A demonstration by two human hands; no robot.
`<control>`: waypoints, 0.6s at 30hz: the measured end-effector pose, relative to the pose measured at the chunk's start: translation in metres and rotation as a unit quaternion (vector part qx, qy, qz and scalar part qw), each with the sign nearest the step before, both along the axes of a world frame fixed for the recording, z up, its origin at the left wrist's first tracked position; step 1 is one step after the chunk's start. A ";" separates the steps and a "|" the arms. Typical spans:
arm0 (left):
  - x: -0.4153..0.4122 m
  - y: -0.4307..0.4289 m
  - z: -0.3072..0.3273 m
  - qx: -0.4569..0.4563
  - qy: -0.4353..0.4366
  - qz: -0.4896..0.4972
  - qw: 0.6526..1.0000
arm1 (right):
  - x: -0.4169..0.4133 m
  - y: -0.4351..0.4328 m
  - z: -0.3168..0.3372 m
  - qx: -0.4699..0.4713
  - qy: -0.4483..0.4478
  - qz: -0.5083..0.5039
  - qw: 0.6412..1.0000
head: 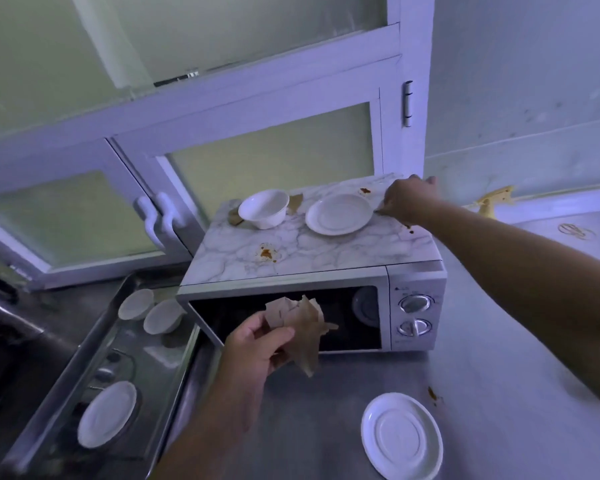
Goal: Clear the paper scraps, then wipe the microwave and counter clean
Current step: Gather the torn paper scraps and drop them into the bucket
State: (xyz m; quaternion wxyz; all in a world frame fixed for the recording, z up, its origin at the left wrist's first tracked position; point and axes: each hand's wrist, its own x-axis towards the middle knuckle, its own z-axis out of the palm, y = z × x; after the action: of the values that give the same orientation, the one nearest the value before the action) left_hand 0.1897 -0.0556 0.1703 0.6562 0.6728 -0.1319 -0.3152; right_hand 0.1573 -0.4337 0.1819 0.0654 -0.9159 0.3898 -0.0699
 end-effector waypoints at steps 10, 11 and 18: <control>0.004 0.021 -0.004 -0.010 -0.027 0.011 1.000 | -0.035 0.090 0.036 0.211 -0.373 0.047 0.902; 0.005 0.023 -0.004 -0.010 -0.036 0.019 0.999 | -0.044 0.115 0.046 0.289 -0.424 0.105 0.852; 0.011 0.042 0.003 -0.048 -0.079 -0.012 0.996 | -0.070 0.232 0.048 0.468 -0.267 0.264 0.800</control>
State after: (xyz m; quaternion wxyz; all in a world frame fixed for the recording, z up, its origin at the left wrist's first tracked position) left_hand 0.2010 -0.0137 0.1731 0.6715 0.6614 -0.2067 -0.2626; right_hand 0.0868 -0.2022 0.2297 0.6037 -0.7861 0.0855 -0.1010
